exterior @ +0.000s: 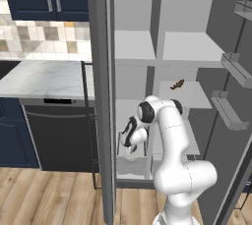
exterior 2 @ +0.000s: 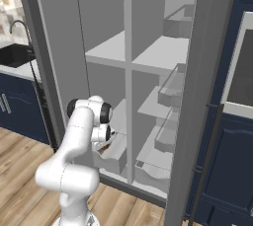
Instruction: Take the mushroom and orange from the fridge shelf and place them in the freezer drawer to begin freezing them.
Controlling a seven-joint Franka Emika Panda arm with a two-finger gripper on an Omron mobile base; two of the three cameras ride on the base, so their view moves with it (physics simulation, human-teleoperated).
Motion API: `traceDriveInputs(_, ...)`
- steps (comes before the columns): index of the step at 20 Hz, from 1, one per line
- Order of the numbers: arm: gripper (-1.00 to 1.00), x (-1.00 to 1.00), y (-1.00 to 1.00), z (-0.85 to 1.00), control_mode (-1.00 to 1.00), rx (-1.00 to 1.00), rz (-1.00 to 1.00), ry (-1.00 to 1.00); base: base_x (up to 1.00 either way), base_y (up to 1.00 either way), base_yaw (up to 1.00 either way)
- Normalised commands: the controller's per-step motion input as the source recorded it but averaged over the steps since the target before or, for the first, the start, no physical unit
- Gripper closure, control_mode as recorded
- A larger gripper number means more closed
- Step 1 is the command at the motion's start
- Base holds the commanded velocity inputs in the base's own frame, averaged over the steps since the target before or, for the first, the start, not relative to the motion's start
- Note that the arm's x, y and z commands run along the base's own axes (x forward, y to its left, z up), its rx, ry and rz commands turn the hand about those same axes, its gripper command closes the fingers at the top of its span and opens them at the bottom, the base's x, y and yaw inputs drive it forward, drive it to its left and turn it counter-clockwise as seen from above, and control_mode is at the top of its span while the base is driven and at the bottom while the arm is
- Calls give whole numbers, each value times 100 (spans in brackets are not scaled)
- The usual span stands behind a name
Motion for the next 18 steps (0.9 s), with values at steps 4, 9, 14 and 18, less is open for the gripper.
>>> traceDriveInputs(4,100,45,0,-49,-100,0,2,8,0,0,0)
traceDriveInputs(9,100,33,0,-52,-100,0,2,4,0,0,0)
traceDriveInputs(14,100,10,0,-56,-100,0,3,0,0,0,0)
traceDriveInputs(18,100,7,0,-55,-100,0,3,0,0,0,0)
